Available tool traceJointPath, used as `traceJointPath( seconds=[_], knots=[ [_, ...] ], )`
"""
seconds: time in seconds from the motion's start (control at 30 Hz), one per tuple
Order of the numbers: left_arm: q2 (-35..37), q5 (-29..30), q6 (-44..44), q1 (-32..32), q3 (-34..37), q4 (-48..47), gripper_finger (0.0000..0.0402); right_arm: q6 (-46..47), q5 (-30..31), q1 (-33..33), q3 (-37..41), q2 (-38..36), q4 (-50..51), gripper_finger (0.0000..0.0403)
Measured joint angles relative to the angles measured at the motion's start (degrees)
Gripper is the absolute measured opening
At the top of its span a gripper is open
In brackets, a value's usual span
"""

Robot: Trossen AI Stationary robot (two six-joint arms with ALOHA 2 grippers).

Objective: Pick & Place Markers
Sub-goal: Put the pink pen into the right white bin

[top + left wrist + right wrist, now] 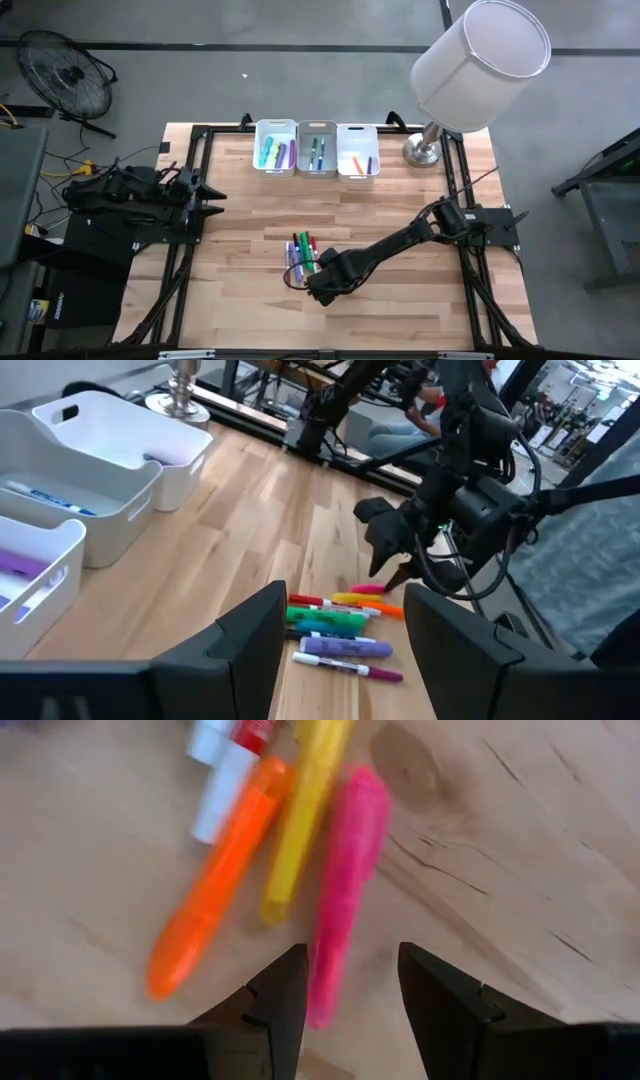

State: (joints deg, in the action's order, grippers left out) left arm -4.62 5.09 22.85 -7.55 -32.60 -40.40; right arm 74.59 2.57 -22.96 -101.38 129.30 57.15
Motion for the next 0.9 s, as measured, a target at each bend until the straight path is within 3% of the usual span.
traceJointPath(
  seconds=[0.6, 0.73, 0.9],
  knots=[
    [0.0, -1.98, -0.67, 0.01, 0.0, 0.12, 0.0202, -5.06, -2.91, 0.87, -0.31, 3.52, 3.05, 0.0143],
    [0.0, -2.02, -0.67, 0.0, 0.0, 0.11, 0.0202, -4.37, -2.05, 0.83, -0.21, 3.52, 3.48, 0.0113],
    [0.0, -3.64, -0.74, 0.0, 0.0, -0.02, 0.0202, -3.22, -2.42, 0.94, -0.12, 3.52, 4.46, 0.0046]
  ],
)
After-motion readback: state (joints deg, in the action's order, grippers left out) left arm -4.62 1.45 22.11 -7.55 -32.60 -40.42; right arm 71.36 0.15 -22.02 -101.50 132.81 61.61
